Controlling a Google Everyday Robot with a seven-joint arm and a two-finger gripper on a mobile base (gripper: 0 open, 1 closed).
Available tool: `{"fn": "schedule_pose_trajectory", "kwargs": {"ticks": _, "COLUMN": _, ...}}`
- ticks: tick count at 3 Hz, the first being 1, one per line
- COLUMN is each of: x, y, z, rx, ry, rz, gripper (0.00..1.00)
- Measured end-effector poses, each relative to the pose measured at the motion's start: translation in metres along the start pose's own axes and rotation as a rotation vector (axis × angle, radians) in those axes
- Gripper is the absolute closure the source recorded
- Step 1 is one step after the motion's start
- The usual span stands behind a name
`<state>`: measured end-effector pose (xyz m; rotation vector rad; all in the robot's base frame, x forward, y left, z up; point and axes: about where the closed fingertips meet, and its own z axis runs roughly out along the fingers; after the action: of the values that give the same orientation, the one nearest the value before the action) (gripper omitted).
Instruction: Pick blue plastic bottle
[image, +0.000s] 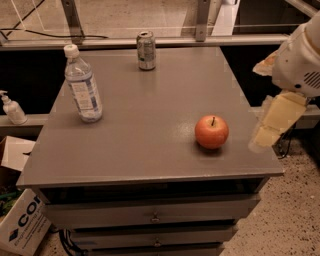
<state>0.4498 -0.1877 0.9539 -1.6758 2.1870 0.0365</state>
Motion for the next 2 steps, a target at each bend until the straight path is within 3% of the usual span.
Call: {"fn": "schedule_pose_trajectory", "kwargs": {"ticks": 2, "x": -0.090, "y": -0.003, "z": 0.072, "rx": -0.077, "ry": -0.320, "rz": -0.011, "gripper": 0.00}}
